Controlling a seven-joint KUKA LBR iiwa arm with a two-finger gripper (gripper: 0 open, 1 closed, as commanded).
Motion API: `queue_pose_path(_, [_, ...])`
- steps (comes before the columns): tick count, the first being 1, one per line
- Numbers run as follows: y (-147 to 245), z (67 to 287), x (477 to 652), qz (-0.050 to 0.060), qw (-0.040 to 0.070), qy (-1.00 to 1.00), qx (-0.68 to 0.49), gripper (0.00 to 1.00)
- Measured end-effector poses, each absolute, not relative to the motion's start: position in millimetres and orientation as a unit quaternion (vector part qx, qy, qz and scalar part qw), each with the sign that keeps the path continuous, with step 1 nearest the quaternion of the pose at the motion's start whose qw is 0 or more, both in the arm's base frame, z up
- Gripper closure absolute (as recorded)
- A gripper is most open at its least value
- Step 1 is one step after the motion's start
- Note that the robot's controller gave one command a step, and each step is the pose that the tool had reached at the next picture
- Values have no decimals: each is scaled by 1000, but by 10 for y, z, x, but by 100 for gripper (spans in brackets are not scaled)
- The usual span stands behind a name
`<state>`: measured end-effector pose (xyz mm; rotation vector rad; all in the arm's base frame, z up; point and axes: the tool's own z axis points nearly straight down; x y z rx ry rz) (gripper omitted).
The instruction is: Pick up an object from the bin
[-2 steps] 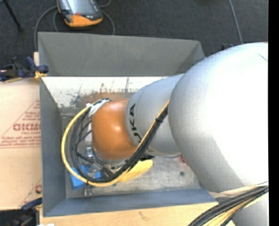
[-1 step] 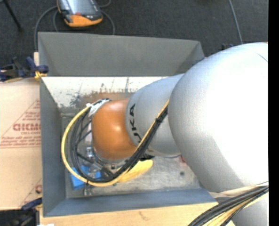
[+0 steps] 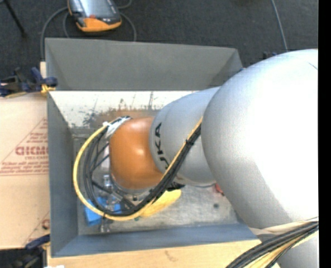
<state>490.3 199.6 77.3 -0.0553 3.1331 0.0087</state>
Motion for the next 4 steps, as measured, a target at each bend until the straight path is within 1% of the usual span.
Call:
queue_pose_path(1, [1981,939,4880,0,-1,1000,-17,100])
queue_pose_path(2, [1988,1071,4899,1,1,1000,-16,100])
queue_pose_path(3, [1982,1172,4886,0,-2,1000,-16,100])
queue_pose_path(4, [1980,1366,4880,0,-3,1000,-16,100])
